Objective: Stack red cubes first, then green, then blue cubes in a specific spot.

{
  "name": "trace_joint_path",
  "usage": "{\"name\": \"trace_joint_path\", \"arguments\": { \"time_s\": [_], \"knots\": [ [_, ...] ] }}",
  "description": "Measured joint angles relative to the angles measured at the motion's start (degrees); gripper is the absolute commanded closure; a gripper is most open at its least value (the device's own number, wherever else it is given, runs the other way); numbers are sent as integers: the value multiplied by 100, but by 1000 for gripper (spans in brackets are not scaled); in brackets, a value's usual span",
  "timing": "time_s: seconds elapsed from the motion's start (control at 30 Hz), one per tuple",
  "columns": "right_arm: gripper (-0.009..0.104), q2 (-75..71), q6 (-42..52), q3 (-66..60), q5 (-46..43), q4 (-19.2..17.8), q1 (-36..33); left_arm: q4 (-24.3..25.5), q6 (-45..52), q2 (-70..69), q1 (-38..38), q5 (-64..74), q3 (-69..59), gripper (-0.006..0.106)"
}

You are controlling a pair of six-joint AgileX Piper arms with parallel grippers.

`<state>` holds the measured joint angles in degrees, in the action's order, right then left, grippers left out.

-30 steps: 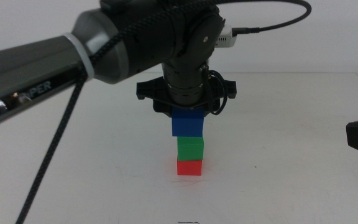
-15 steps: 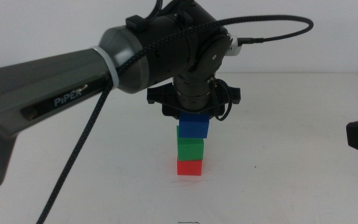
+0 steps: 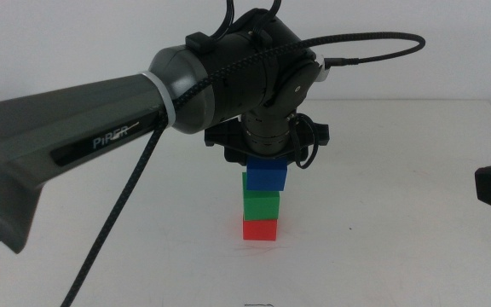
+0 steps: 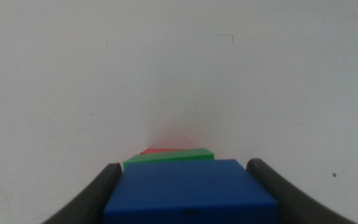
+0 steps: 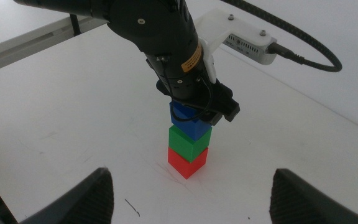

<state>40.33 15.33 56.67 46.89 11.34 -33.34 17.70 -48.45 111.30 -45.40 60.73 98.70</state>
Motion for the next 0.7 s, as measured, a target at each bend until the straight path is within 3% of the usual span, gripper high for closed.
{"name": "trace_joint_path", "arguments": {
  "time_s": [0.7],
  "knots": [
    [31, 0, 0, 0, 0, 0, 0, 48, -11, 158, 0, -10, 0, 88]
  ]
}}
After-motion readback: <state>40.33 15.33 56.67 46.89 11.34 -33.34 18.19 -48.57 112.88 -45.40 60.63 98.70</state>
